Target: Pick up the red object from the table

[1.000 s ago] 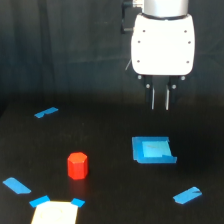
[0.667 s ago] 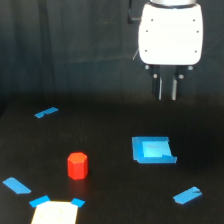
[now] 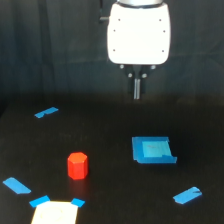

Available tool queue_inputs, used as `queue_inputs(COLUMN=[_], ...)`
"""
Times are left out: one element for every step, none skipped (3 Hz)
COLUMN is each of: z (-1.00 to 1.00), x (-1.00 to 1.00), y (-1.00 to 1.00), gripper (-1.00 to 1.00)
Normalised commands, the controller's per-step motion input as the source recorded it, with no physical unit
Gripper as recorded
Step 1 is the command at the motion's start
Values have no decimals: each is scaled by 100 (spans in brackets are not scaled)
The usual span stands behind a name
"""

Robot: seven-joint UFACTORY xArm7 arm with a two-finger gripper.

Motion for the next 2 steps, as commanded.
queue_inputs(z=[100,100], x=[100,100], y=[-100,-87], gripper=[86,100])
